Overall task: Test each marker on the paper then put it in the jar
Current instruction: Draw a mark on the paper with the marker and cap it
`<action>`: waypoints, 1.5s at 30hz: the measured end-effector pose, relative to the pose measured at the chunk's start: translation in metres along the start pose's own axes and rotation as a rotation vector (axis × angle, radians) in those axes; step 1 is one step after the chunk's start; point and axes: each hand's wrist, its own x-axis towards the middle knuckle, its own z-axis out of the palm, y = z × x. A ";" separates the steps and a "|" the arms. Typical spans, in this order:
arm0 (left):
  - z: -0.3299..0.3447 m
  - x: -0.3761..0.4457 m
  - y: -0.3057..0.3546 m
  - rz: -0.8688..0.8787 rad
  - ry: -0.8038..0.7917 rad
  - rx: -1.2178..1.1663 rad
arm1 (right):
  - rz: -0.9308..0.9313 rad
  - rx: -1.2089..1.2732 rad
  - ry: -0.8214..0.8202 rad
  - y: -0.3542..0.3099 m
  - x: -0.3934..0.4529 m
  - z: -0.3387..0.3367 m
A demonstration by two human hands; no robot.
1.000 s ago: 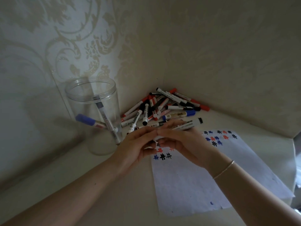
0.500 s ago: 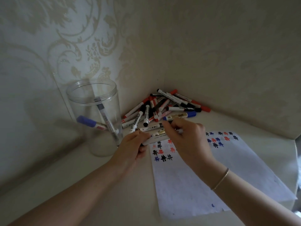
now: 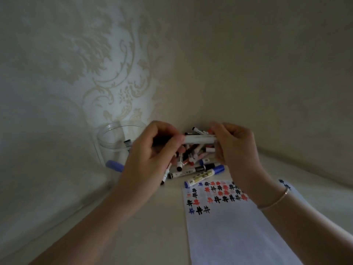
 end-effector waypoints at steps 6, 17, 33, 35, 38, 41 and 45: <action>-0.049 0.039 0.048 0.443 0.400 0.401 | -0.049 -0.313 -0.235 0.021 0.035 0.039; -0.078 0.077 0.046 -0.089 0.029 1.222 | -0.765 -1.588 -0.659 0.109 0.047 0.083; -0.064 0.089 0.029 -0.130 -0.176 1.213 | 0.023 0.138 -0.042 0.031 0.045 0.031; -0.035 0.071 0.042 0.051 -0.155 0.963 | 0.079 0.301 -0.038 0.018 0.044 0.019; 0.007 0.054 0.024 -0.028 -0.399 0.961 | 0.096 0.382 -0.095 0.005 0.036 0.009; 0.030 0.050 -0.006 -0.054 -0.497 0.786 | 0.088 0.397 -0.166 0.000 0.028 0.002; 0.033 0.042 -0.010 -0.072 -0.535 0.391 | 0.042 0.302 -0.251 -0.002 0.025 -0.010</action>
